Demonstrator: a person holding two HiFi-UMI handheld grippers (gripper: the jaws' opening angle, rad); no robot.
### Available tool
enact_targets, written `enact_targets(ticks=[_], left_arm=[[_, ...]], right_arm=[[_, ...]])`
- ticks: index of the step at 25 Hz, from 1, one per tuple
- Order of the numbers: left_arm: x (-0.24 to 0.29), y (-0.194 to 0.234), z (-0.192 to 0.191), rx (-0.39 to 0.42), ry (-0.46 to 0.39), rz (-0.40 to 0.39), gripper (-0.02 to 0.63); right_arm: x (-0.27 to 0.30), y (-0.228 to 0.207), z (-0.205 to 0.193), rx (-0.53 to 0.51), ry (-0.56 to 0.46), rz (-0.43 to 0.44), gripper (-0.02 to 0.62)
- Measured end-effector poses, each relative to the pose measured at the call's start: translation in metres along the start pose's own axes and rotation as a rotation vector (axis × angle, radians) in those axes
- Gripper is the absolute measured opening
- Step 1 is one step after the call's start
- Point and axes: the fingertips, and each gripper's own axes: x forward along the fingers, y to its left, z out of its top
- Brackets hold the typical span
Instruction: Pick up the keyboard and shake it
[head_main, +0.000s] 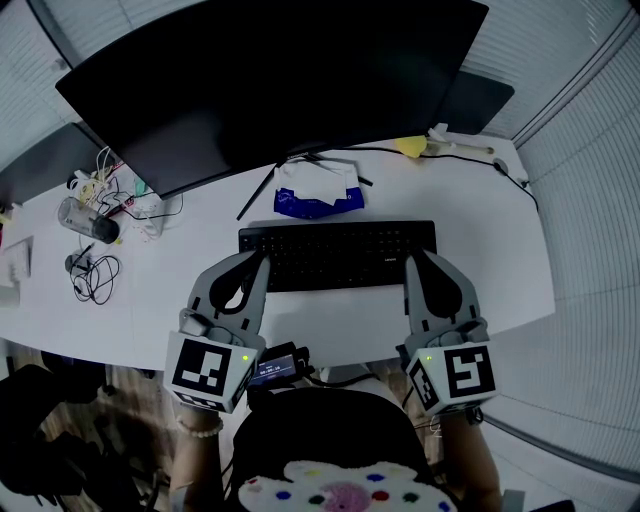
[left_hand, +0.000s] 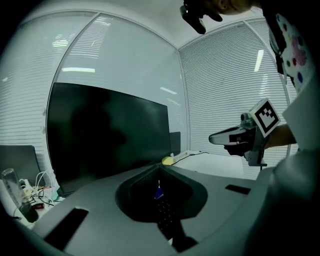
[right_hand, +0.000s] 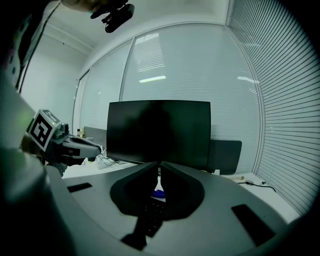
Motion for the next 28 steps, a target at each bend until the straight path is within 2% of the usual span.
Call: enact_targets(ticks=[17, 28], left_arm=[[0.001, 0.001, -0.003, 0.005, 0.004, 0.005, 0.018], [0.0, 0.003, -0.005, 0.006, 0.003, 0.01, 0.018]], right_arm=[[0.005, 0.004, -0.007, 0.01, 0.027, 0.014, 0.043], [0.008, 0.012, -0.012, -0.039, 0.038, 0.04, 0.044]])
